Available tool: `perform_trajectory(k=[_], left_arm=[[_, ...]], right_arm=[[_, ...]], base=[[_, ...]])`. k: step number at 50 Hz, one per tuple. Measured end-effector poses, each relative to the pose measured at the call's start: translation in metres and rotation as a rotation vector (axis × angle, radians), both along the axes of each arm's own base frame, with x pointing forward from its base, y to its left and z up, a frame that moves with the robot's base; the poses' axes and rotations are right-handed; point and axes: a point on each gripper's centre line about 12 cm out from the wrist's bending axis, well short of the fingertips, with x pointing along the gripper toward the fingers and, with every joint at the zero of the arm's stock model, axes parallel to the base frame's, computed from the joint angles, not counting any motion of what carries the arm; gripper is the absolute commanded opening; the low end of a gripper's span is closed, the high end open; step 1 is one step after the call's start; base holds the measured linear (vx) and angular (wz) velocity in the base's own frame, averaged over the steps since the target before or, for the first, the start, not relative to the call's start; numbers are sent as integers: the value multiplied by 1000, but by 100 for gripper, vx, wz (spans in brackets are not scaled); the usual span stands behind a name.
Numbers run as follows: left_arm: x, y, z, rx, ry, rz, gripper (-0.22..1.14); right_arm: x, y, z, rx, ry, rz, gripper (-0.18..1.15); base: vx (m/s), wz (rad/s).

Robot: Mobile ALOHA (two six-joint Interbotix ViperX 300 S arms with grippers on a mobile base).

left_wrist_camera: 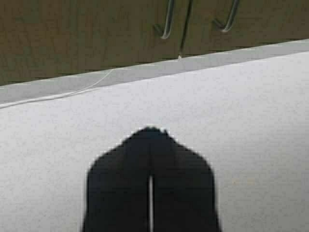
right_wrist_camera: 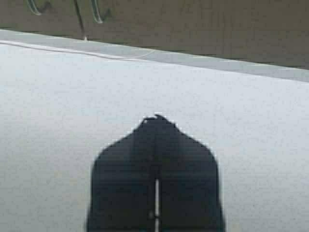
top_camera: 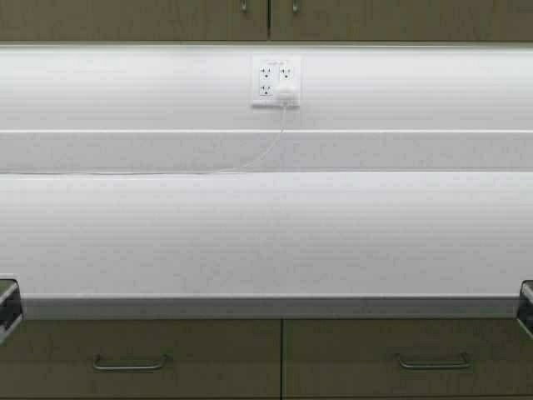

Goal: Open the cabinet, put the pot inside, then close it

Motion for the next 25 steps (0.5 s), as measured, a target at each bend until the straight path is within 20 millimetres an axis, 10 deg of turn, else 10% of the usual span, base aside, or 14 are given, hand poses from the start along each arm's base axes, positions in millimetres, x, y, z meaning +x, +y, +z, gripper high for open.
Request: perform_trajectory(k=[25], left_arm=[[0, 0, 0, 0, 0, 0, 3]], right_arm=[[0, 0, 1, 3, -2, 0, 6]], base=[[0, 0]])
